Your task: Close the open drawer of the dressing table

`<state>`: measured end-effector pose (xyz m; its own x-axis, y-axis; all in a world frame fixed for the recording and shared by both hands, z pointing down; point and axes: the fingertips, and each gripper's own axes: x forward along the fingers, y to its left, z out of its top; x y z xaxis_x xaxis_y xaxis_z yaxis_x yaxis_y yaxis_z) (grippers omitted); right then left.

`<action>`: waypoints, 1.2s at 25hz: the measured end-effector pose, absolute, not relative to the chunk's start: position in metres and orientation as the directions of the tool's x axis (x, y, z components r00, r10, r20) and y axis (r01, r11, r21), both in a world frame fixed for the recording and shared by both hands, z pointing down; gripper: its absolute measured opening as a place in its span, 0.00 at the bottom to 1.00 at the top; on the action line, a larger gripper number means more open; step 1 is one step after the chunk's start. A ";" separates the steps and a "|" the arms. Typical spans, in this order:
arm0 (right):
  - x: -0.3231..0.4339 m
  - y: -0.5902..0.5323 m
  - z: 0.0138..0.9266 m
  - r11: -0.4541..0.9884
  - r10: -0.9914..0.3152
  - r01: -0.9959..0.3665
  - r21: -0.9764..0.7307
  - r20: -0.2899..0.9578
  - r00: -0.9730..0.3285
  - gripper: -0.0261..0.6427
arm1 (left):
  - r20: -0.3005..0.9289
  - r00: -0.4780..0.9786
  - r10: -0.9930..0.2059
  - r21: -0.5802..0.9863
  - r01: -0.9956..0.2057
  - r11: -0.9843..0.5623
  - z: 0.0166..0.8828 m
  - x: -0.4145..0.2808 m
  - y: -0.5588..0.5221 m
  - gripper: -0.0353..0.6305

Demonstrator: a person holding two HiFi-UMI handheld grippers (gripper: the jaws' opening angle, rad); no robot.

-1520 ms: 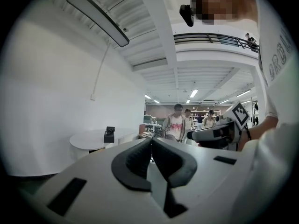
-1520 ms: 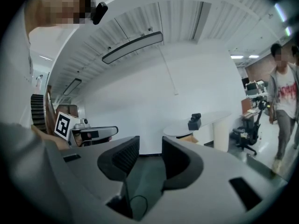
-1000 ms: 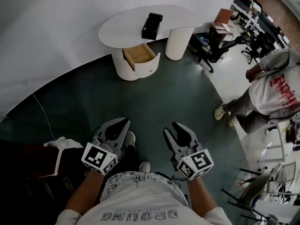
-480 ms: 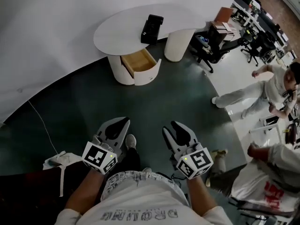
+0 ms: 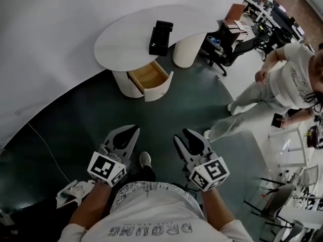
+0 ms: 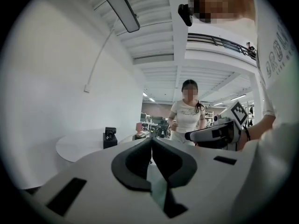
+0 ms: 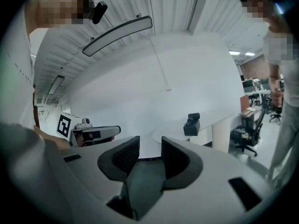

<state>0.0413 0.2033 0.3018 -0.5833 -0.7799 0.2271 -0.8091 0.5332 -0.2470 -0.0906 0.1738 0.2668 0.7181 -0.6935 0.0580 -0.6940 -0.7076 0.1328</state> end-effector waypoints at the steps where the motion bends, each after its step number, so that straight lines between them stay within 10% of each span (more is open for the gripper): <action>1: 0.039 0.197 0.301 0.530 -0.782 -0.811 -0.247 0.229 -0.580 0.27 | 0.057 0.722 -0.690 0.133 -0.690 -0.711 0.266 -0.093 0.167 0.09; 30: 0.028 0.051 0.356 0.471 -0.802 -0.846 -0.250 0.279 -0.529 0.27 | 0.105 0.733 -0.672 0.153 -0.680 -0.717 0.315 -0.109 0.013 0.09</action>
